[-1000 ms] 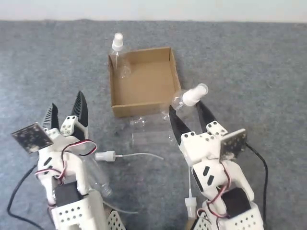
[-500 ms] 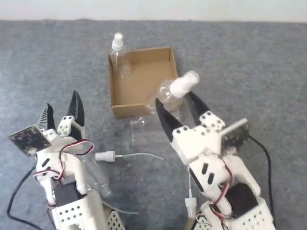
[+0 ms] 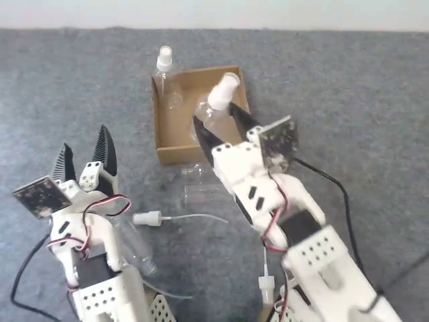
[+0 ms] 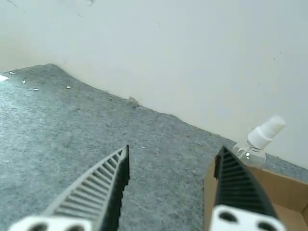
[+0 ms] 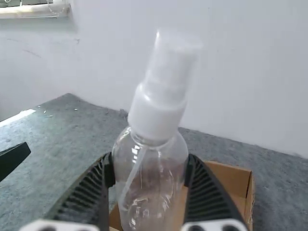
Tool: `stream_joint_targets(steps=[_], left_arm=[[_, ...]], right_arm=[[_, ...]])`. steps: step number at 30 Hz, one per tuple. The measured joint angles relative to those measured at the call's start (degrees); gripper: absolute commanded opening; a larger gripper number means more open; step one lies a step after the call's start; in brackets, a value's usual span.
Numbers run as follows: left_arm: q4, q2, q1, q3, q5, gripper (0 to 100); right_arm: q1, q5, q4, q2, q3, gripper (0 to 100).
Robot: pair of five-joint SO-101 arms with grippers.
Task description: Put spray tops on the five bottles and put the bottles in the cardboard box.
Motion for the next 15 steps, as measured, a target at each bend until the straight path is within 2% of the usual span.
stream_joint_targets(steps=[15], left_arm=[[0.00, 0.00, 0.00, 0.00, -0.18, 27]], right_arm=[[-2.37, 0.00, -1.49, 31.21, -21.98, 0.6]])
